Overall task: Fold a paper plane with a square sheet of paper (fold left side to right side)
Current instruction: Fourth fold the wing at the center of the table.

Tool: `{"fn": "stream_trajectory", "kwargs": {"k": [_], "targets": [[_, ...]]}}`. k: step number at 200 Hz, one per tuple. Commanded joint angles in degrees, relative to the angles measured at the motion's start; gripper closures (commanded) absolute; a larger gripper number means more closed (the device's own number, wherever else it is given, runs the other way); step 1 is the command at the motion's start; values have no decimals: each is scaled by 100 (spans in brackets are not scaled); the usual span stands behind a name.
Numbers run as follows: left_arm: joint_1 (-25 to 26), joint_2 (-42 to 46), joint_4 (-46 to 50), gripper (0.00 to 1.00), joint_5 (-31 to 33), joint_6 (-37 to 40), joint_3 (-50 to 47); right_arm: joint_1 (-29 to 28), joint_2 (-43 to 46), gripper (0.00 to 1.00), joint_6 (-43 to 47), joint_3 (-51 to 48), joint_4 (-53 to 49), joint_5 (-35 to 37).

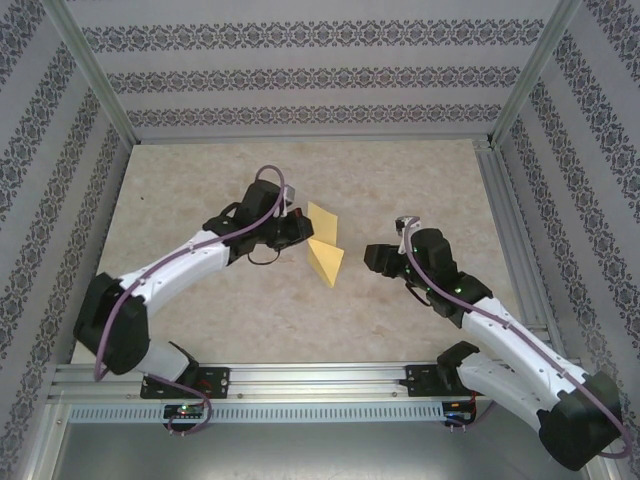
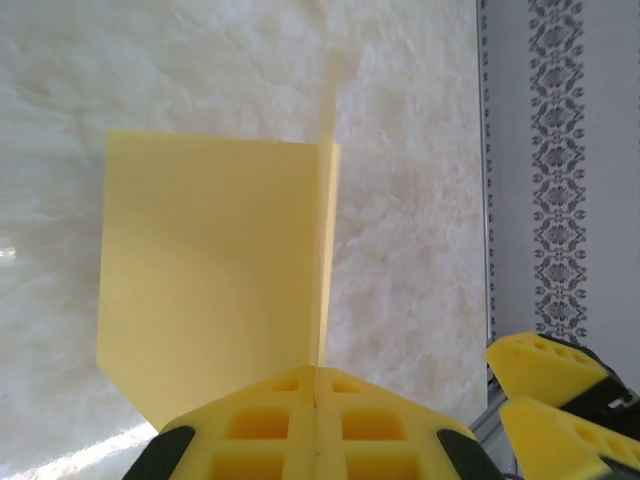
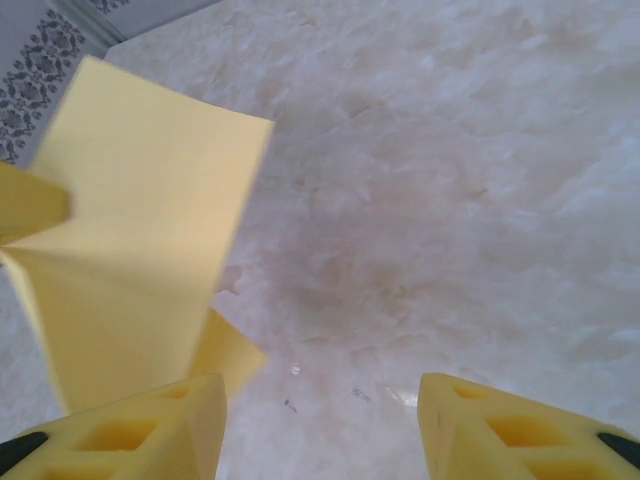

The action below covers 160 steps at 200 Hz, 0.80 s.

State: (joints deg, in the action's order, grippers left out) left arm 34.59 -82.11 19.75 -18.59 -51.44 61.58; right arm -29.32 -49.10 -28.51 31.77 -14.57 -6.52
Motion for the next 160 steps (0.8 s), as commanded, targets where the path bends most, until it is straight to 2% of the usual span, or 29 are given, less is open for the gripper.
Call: {"fn": "stream_trajectory", "kwargs": {"k": [1,27,57,81,111,141,160], "targets": [[40,445,1062,94,659,217,276,66,55,46,135,-177,-352,52],[48,783,1238,93,859,195,125,46,-24,47,166,-215,-262,-20],[82,832,248,93,780,-298,-817,-74,-140,47,271,-172,-314,135],[186,817,-339,93,1048,-696,-1514,-355,-343,48,374,-13,-426,347],[224,784,-759,93,1200,-1030,-2119,-1190,-718,48,574,233,-369,858],[230,766,-833,92,1268,-1205,-2331,-2477,-848,48,1021,48,565,1707],[235,608,-1148,92,1147,-1410,-2323,-2745,-842,47,1228,-333,1366,1929]]}}
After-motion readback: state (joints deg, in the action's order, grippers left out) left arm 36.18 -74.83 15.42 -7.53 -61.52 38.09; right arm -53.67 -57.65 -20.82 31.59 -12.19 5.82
